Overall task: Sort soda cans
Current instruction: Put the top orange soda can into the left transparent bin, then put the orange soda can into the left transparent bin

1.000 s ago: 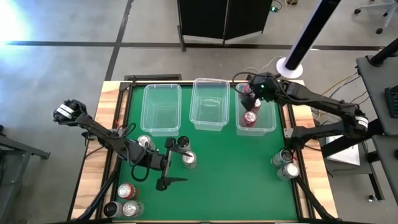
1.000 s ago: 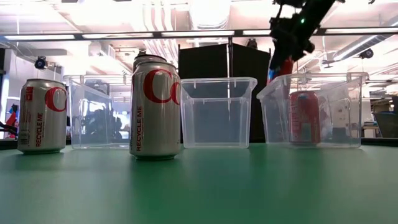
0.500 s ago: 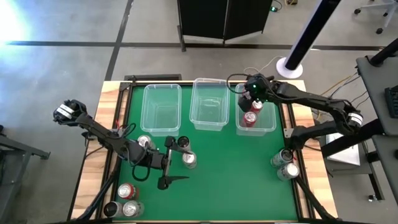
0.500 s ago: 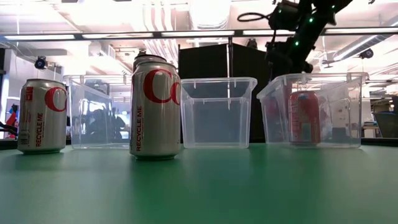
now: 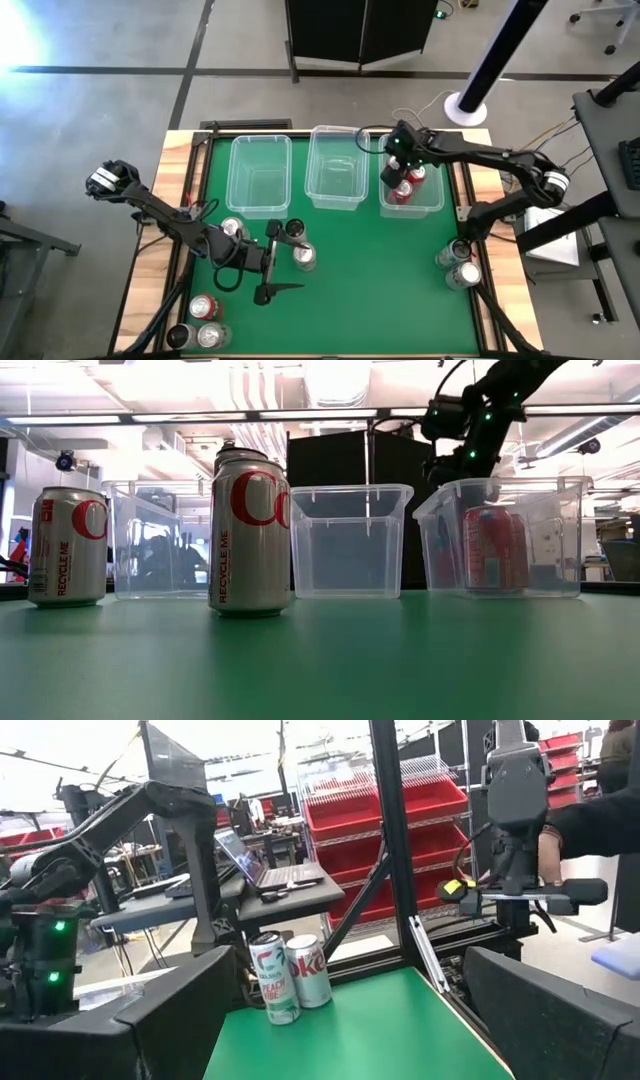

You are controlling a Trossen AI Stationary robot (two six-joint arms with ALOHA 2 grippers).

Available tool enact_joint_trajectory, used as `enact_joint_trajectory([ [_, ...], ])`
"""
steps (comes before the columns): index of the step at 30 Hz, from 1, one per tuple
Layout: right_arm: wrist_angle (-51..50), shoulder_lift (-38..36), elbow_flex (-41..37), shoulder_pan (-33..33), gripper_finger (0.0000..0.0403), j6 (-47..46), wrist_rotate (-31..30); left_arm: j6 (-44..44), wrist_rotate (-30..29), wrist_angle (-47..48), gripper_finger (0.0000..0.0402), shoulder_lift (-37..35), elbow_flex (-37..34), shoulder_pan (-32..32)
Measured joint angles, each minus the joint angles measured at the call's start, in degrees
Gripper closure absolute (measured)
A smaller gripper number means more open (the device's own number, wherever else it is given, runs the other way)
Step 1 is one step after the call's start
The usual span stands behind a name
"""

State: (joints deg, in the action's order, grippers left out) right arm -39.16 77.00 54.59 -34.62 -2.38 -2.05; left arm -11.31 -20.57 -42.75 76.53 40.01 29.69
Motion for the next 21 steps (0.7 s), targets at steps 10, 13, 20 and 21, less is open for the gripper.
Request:
enact_joint_trajectory([
  [10,-8.8,-2.8,8.6,0.7,0.0045,2.2,0.5,4.1,-14.9,10.1,0.0025,-3.9,1.1,1.4],
  [13,-11.5,-5.6,12.7,3.5,0.0047,1.0,0.4,11.8,-15.0,25.7,0.0025,-7.6,3.9,1.7],
  [20,-1.6,-14.5,12.0,17.0,0.0067,-4.6,0.6,45.4,-12.1,82.4,0.0025,-10.0,21.0,1.8],
  [21,0.3,-15.7,11.0,19.2,0.007,-5.5,0.6,50.0,-9.5,89.1,0.0025,-9.2,23.9,2.1],
])
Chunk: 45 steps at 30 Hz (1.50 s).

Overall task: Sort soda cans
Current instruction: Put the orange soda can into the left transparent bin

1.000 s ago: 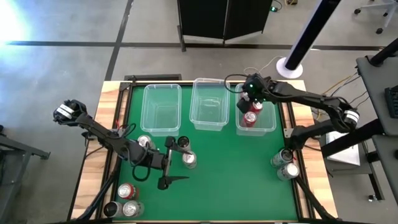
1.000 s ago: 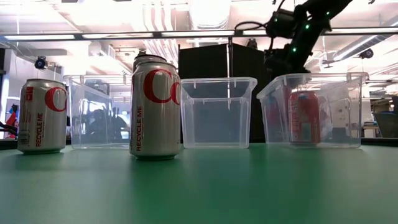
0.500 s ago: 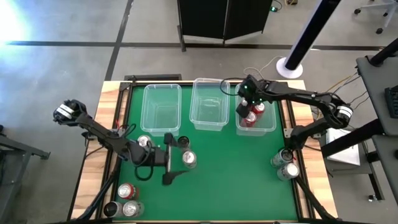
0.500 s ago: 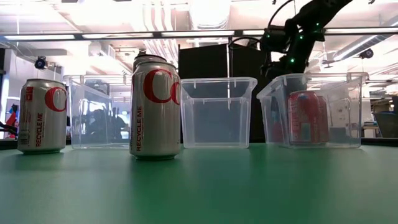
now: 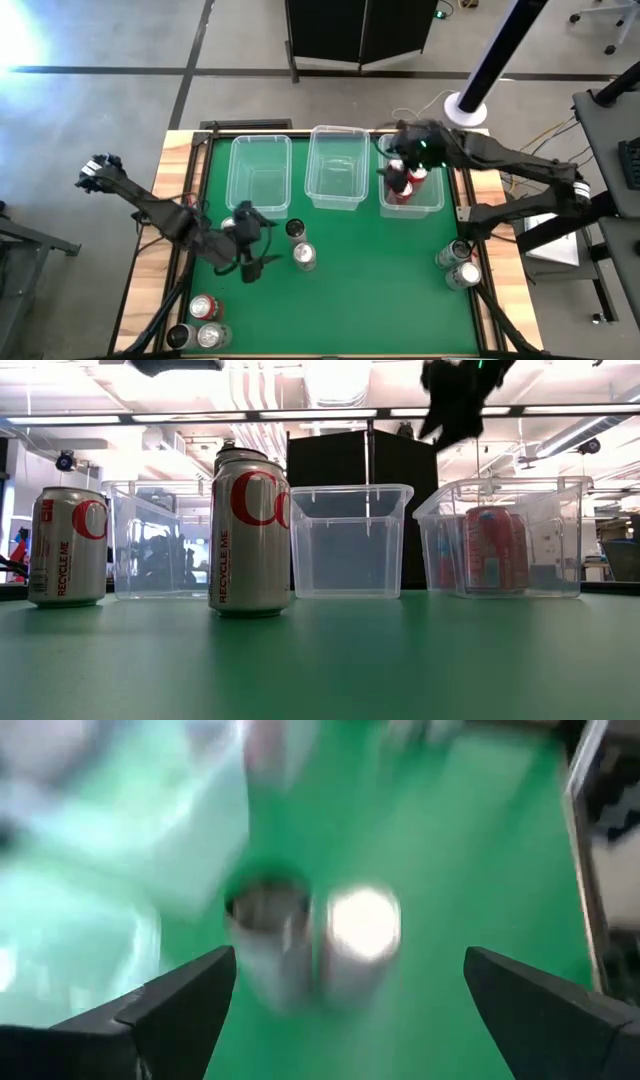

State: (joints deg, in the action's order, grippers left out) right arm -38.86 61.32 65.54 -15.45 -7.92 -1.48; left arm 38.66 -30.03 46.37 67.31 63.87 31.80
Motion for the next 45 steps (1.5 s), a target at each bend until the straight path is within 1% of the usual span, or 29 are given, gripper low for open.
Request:
enact_joint_trajectory([
  [3,6.6,-2.0,-3.9,5.9,0.008,-1.8,-0.4,11.9,9.2,15.7,0.0025,3.2,7.5,1.5],
  [5,9.7,-2.2,-6.5,9.2,0.0086,-2.4,-2.9,18.3,14.5,22.1,0.0025,5.8,12.0,2.7],
  [7,12.0,-2.0,-8.8,11.9,0.0093,-2.8,-5.7,22.6,19.4,27.1,0.0025,9.1,16.1,4.1],
  [9,13.7,-1.2,-10.4,14.2,0.0099,-3.7,-7.2,23.9,21.6,30.3,0.0025,12.6,19.5,6.5],
  [11,13.7,-0.2,-11.3,16.4,0.0102,-5.1,-7.2,25.5,22.1,33.2,0.0025,15.8,22.1,9.6],
  [13,13.6,0.6,-11.4,19.3,0.0103,-7.4,-7.1,29.0,23.1,35.7,0.0025,18.2,23.6,12.1],
  [17,14.1,1.9,-9.8,25.8,0.0096,-10.7,-7.2,38.2,26.4,38.0,0.0025,20.8,22.9,15.7],
  [20,14.2,3.0,-7.8,30.1,0.009,-12.3,-7.8,44.2,29.6,37.9,0.0025,21.6,21.2,18.7],
  [25,14.3,5.3,-4.9,36.3,0.0088,-14.2,-12.1,54.0,33.2,36.2,0.0025,21.2,17.2,22.6],
  [27,14.3,6.3,-3.8,38.2,0.0091,-14.2,-12.7,56.7,34.0,35.9,0.0025,20.5,16.1,23.6],
  [33,14.0,9.6,-0.6,41.7,0.0101,-13.9,-13.6,59.4,34.5,32.7,0.0025,19.5,13.8,24.2],
  [37,13.7,11.5,1.3,42.5,0.0103,-11.8,-13.6,59.2,35.5,31.6,0.0025,19.4,12.2,24.3],
  [41,13.8,13.1,2.6,42.7,0.0098,-11.3,-13.6,58.5,37.7,30.6,0.0025,18.9,8.9,24.4],
  [45,13.7,14.3,3.0,43.0,0.0092,-11.2,-13.4,55.7,38.6,24.5,0.0025,18.6,5.9,24.4],
])
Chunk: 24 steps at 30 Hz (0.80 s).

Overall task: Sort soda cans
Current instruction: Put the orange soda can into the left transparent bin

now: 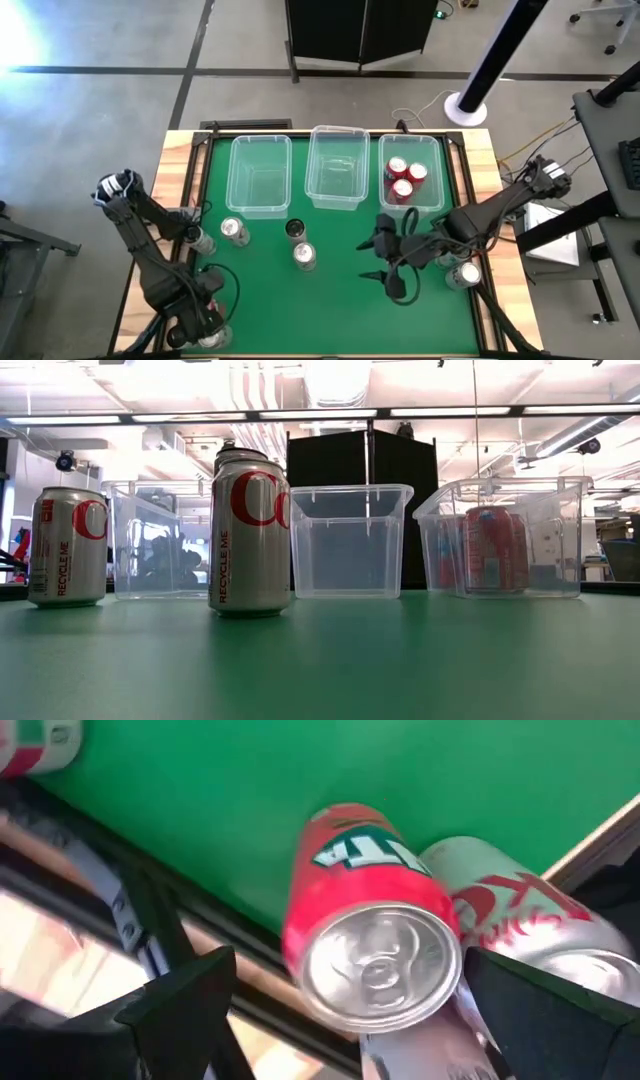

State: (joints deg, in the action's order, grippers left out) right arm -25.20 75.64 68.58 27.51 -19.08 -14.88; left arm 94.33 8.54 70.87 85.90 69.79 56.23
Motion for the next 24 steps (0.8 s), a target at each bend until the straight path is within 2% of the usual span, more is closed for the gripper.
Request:
enact_joint_trajectory([
  [14,0.1,0.9,0.5,0.1,0.0108,-1.3,0.3,-4.7,0.4,-9.2,0.0032,0.1,-9.0,0.0],
  [18,0.2,0.9,0.5,0.1,0.0113,-1.4,0.3,-6.8,1.5,-9.0,0.0062,0.1,-9.6,-0.1],
  [22,0.2,0.9,0.5,0.1,0.0116,-1.4,0.3,-9.4,1.3,-8.0,0.0118,0.2,-8.4,-0.7],
  [24,0.2,0.9,0.5,0.1,0.0118,-1.4,0.3,-10.9,0.8,-7.0,0.0123,0.2,-6.6,-1.7],
])
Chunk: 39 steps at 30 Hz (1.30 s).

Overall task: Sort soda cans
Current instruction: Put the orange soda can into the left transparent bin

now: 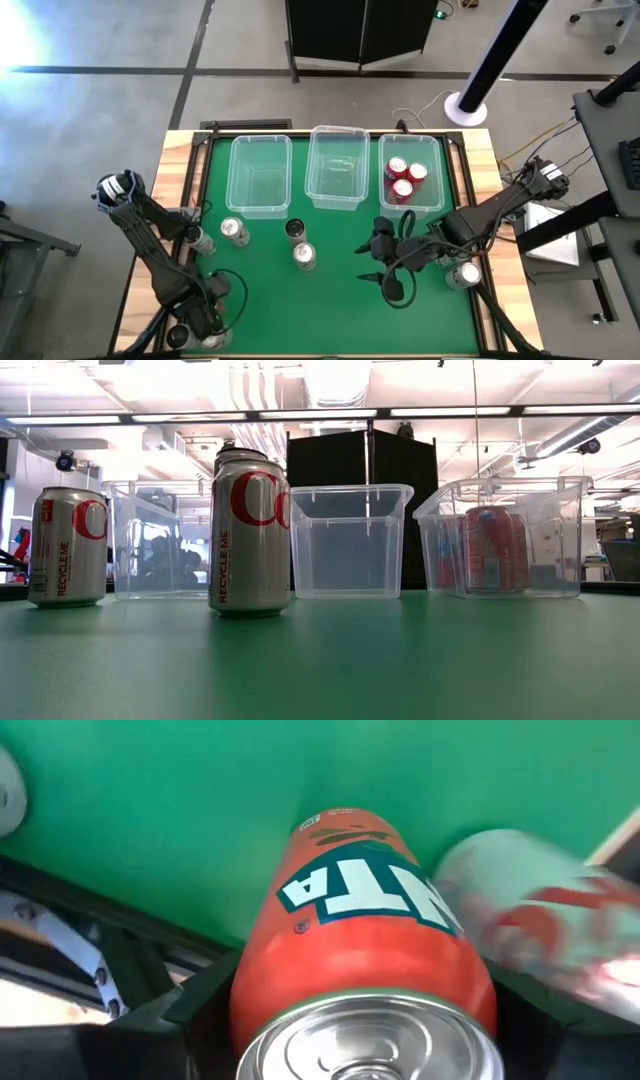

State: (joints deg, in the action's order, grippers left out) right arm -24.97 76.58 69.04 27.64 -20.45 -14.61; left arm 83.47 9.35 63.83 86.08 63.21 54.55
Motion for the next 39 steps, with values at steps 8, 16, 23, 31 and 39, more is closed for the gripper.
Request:
enact_joint_trajectory([
  [8,1.1,0.2,0.0,0.0,0.013,0.9,-0.5,-10.6,-14.7,2.9,0.0123,0.0,10.3,-7.2],
  [16,5.4,2.0,0.0,0.9,0.0148,3.3,-0.5,-31.0,-13.4,0.7,0.0123,7.8,20.5,-17.5],
  [23,3.7,1.9,0.0,4.1,0.0159,2.1,-0.5,-49.2,-9.4,4.6,0.0123,20.2,35.5,-23.7],
  [31,-3.1,3.4,-1.0,9.5,0.017,-5.7,-0.4,-59.0,-6.8,9.1,0.0122,31.6,45.8,-26.3],
  [39,-3.0,7.6,-2.0,12.2,0.0148,-8.7,-0.4,-63.3,-6.8,10.9,0.0121,39.2,54.0,-27.3],
])
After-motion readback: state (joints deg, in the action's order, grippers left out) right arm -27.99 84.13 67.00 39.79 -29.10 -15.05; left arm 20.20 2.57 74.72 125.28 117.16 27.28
